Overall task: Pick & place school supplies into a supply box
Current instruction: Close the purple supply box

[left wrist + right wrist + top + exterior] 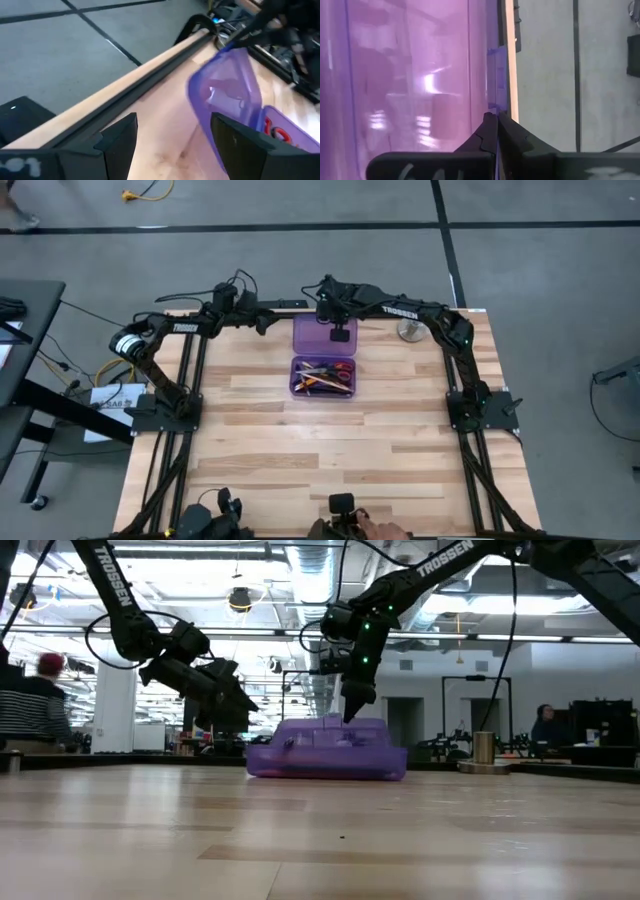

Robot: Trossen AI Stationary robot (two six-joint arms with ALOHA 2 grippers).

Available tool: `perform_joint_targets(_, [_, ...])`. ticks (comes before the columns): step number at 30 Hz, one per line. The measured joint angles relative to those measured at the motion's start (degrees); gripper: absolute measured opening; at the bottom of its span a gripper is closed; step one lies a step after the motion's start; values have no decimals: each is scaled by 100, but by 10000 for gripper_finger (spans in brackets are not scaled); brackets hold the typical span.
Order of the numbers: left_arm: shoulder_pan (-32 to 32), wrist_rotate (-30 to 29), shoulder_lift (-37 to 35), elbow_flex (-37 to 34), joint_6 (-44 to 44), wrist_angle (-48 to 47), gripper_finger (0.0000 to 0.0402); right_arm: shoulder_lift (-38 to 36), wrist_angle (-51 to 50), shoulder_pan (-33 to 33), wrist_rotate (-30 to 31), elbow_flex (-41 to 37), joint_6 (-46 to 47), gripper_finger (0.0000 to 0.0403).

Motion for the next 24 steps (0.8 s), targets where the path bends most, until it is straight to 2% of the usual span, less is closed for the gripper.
perform_joint_targets(4, [45,-168,56,127,-88,-223,239,-99,-28,48,2,0,-6,0])
perform_joint_targets(9, [70,190,1030,560,-594,-116,239,-231,-78,118,52,0,-48,0])
perform_joint_targets(12, [79,907,1752,895,-1228,408,238,-266,-90,191,118,0,-52,0])
perform_joint_targets(14, [95,1386,1975,1095,-1760,1039,236,-287,-103,235,113,0,-52,0])
perform_joint_targets(19, [78,1488,2310,1482,-2246,1240,234,-293,-177,326,137,0,-100,0])
perform_joint_targets(24, [38,1469,2420,1694,-2378,1158,234,-291,-182,397,157,0,-183,0])
